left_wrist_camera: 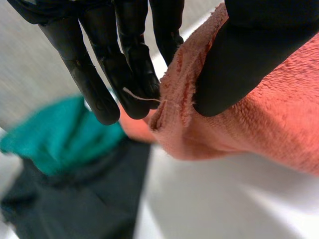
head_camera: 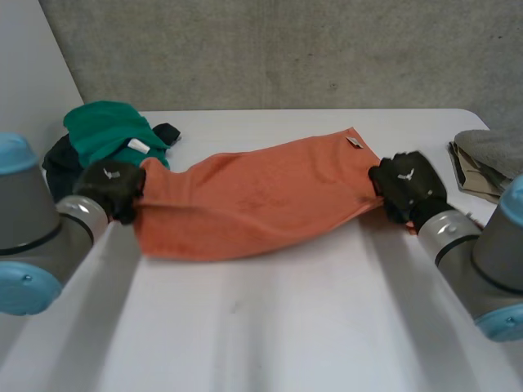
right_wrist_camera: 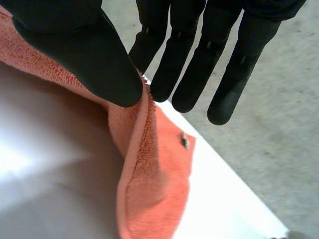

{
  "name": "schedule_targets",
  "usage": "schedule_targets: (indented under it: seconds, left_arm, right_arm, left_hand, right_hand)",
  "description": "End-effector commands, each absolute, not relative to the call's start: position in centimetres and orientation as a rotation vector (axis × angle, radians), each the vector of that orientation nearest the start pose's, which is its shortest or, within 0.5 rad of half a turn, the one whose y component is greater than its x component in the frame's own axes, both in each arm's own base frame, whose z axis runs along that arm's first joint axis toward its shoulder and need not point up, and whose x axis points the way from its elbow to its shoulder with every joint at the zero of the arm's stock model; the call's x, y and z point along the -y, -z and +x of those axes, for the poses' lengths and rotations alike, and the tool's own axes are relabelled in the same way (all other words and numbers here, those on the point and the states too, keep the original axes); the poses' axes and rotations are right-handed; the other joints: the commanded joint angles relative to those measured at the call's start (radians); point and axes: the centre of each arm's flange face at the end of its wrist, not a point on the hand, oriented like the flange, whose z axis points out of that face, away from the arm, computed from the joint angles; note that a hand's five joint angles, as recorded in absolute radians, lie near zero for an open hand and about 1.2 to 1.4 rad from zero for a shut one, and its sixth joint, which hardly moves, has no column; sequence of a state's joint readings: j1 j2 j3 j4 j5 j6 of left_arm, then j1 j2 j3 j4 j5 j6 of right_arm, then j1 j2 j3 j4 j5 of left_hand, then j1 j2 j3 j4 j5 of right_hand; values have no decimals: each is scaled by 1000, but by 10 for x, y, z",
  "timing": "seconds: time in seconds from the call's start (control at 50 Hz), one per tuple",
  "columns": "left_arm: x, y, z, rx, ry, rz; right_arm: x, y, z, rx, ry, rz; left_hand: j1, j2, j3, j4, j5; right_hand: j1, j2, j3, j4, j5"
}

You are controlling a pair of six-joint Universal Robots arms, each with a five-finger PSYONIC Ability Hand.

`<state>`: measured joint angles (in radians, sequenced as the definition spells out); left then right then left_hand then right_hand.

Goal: Fold the laundry.

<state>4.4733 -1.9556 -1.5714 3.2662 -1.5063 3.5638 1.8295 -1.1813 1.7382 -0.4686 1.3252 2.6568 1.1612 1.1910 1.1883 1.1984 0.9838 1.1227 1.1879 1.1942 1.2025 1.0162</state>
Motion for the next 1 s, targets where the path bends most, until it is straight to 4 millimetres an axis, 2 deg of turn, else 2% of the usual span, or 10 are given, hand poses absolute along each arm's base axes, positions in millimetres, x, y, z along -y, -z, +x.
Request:
schedule_targets:
  seconds: [0.02, 0.1, 0.2, 0.36, 0.52, 0.58, 0.66, 0.82, 0.9, 1.0]
  left_arm:
    - [283, -283, -212, -2079, 2159, 782]
    - [261, -332, -206, -1981, 2265, 798]
    - [243, -361, -201, -2014, 2249, 848]
    - [253, -324, -203, -2291, 1958, 926]
    - [316, -259, -226, -2286, 1877, 953]
    - [348, -266, -237, -2124, 2037, 877]
    - [380, -305, -251, -1835, 2346, 751]
    - [390, -400, -260, -1217, 2873, 496]
    - [382, -406, -254, -1260, 2905, 448]
    - [373, -389, -248, -1397, 2863, 447]
  right_arm:
    - [304, -249, 224, -2032, 2277, -1061]
    - [291, -332, 206, -1987, 2438, -1031]
    - [285, -378, 203, -1949, 2469, -1040]
    - [310, -340, 207, -2157, 2185, -1265]
    - [348, -251, 211, -2404, 1879, -1450]
    - [363, -243, 212, -2427, 1930, -1422]
    - [395, -265, 217, -2322, 2269, -1237]
    - [415, -384, 213, -1485, 3106, -640]
    - [401, -403, 215, -1236, 3127, -584]
    - [396, -388, 215, -1245, 2992, -668]
  left_hand:
    - [235, 205, 208, 198, 238]
    - [235, 205, 208, 198, 238]
    - [235, 205, 208, 198, 238]
    - [235, 205, 208, 198, 238]
    - [235, 205, 208, 198, 238]
    - [235, 205, 208, 198, 238]
    - [235, 205, 208, 198, 238]
    - [235, 205, 208, 198, 238]
    - [235, 205, 208, 198, 238]
    - [235, 205, 208, 198, 238]
  right_hand:
    - [274, 208, 202, 194, 206]
    - [274, 208, 202, 194, 206]
    - [274, 208, 202, 194, 206]
    - [274, 208, 202, 194, 206]
    - [274, 208, 202, 194, 206]
    - [274, 208, 202, 194, 206]
    - [274, 208, 202, 194, 206]
    - [274, 208, 202, 194, 206]
    - [274, 208, 202, 194, 206]
    - [274, 208, 202, 194, 206]
